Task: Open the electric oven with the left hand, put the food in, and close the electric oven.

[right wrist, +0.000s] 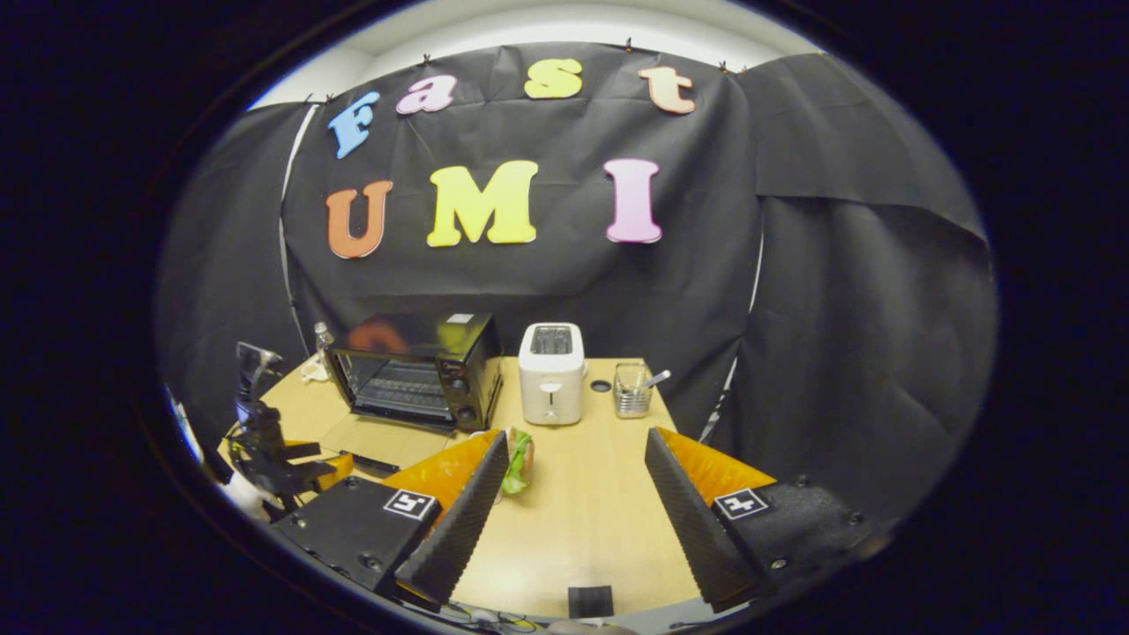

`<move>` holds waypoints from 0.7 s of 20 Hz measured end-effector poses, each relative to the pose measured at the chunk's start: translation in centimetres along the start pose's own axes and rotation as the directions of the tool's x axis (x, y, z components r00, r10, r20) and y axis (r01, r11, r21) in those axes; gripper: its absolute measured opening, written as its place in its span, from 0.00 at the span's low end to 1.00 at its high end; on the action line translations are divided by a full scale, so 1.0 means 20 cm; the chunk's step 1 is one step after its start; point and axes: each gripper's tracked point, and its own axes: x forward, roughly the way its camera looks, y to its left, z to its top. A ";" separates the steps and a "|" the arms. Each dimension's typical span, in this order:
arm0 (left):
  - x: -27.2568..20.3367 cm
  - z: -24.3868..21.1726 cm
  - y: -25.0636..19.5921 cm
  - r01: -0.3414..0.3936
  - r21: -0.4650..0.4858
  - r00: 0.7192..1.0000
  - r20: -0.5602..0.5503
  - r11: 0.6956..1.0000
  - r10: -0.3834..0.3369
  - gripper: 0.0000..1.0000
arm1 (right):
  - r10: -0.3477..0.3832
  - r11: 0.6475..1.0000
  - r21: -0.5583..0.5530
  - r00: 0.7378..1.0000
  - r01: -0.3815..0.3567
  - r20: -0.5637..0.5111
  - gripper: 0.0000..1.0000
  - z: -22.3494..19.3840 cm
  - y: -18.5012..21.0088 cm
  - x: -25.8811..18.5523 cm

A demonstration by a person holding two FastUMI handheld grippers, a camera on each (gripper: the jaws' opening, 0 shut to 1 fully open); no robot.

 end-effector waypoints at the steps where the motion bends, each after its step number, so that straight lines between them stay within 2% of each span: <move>1: -0.07 0.05 0.03 -0.008 -0.012 1.000 0.029 1.000 0.008 0.96 | 0.027 1.000 0.012 0.999 -0.027 -0.020 0.99 -0.06 0.03 0.06; 6: -0.45 0.33 0.16 -0.030 -0.039 0.986 0.165 0.999 0.036 0.95 | 0.167 0.978 0.151 0.973 -0.143 -0.158 1.00 -0.39 0.19 0.41; 7: -0.52 0.39 0.18 -0.038 -0.037 0.979 0.198 0.999 0.045 0.95 | 0.183 0.971 0.186 0.967 -0.150 -0.176 0.91 -0.44 0.21 0.48; 8: -0.59 0.45 0.19 -0.044 -0.037 0.973 0.224 0.998 0.051 0.95 | 0.202 0.962 0.225 0.960 -0.156 -0.196 0.99 -0.49 0.22 0.54; 9: -0.66 0.50 0.20 -0.052 -0.038 0.967 0.249 0.998 0.060 0.95 | 0.238 0.946 0.271 0.949 -0.179 -0.205 0.99 -0.51 0.26 0.60; 10: -0.74 0.55 0.21 -0.062 -0.035 0.959 0.275 0.997 0.069 0.95 | 0.273 0.928 0.316 0.937 -0.197 -0.217 0.90 -0.52 0.30 0.65; 11: -0.80 0.61 0.21 -0.071 -0.032 0.951 0.300 0.997 0.078 0.95 | 0.303 0.912 0.350 0.927 -0.215 -0.220 0.98 -0.53 0.33 0.73; 12: -0.84 0.65 0.21 -0.086 -0.026 0.943 0.322 0.996 0.090 0.95 | 0.323 0.901 0.370 0.921 -0.229 -0.218 0.97 -0.52 0.35 0.79; 13: -0.89 0.69 0.21 -0.104 -0.022 0.934 0.340 0.994 0.106 0.95 | 0.335 0.894 0.381 0.916 -0.236 -0.220 0.85 -0.52 0.34 0.86; 14: -0.93 0.71 0.21 -0.126 -0.028 0.927 0.354 0.992 0.127 0.95 | 0.355 0.882 0.401 0.908 -0.247 -0.223 0.85 -0.52 0.35 0.91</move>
